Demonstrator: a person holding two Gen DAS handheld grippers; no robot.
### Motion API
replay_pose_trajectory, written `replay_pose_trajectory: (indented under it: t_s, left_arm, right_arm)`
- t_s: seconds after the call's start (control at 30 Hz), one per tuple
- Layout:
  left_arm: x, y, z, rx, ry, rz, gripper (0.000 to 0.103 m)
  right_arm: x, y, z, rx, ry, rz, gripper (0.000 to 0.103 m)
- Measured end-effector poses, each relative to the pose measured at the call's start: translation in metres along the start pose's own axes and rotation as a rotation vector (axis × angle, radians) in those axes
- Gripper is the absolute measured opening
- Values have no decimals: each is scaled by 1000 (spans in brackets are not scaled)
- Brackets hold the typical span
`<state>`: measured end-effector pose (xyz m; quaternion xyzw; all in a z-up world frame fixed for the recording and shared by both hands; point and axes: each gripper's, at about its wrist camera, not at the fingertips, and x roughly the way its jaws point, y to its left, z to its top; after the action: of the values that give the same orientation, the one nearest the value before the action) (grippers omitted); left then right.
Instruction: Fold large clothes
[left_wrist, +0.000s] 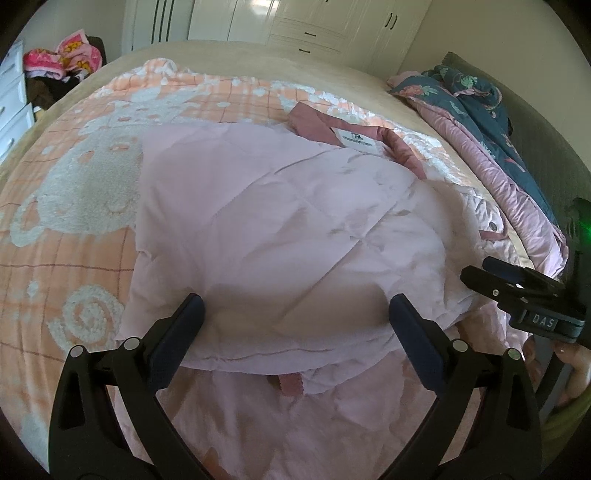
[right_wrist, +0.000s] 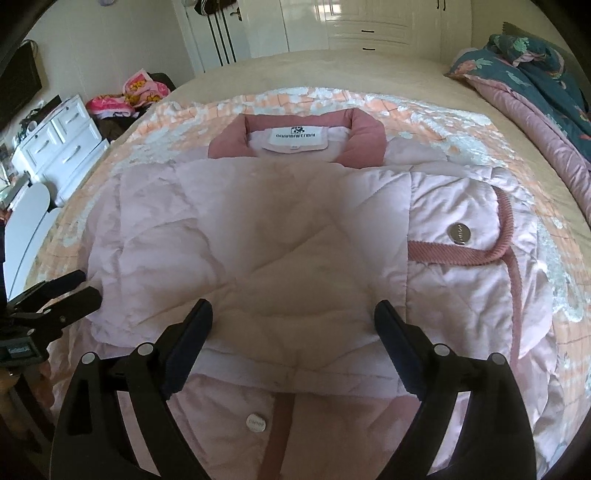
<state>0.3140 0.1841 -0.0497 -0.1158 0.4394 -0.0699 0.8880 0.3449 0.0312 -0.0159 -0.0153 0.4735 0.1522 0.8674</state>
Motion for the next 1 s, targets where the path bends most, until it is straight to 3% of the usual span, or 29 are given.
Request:
replay_pose_trajectory:
  t_s: [1.0]
  left_arm:
    - [-44, -12, 15, -26, -79, -35, 94]
  right_arm:
    - [-56, 0, 1, 46, -91, 47, 93]
